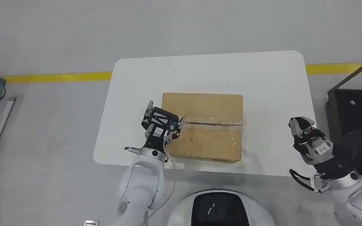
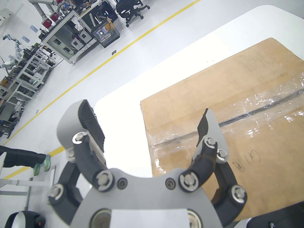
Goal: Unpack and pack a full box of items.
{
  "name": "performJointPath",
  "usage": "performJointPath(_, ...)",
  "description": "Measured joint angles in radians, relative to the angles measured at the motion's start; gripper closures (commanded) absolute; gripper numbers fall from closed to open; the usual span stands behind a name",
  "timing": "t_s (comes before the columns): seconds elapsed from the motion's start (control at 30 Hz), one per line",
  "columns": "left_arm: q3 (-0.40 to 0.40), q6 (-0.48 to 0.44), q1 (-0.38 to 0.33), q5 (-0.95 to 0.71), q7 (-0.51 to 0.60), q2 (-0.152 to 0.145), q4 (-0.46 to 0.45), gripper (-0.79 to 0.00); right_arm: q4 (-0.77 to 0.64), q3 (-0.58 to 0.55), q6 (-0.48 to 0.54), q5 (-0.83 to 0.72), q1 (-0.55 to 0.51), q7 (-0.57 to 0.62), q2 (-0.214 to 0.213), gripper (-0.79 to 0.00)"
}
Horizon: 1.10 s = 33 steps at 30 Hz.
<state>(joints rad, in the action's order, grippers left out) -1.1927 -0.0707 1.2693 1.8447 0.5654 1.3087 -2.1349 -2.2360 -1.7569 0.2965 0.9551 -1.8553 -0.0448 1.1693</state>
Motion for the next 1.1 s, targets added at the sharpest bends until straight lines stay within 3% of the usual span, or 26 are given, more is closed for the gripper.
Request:
performJointPath(0.53, 0.000, 0.000, 0.000, 0.000, 0.000, 0.000, 0.000, -0.785, 0.062, 0.034, -0.015, 0.001, 0.026, 0.041, 0.003, 0.000)
performJointPath(0.87, 0.000, 0.000, 0.000, 0.000, 0.000, 0.000, 0.000, -0.785, 0.292, 0.214, 0.017, 0.041, 0.201, 0.083, 0.012, 0.000)
performJointPath(1.1, 0.000, 0.000, 0.000, 0.000, 0.000, 0.000, 0.000, -0.785, 0.381, 0.310, 0.042, 0.065, 0.332, 0.114, 0.019, 0.000)
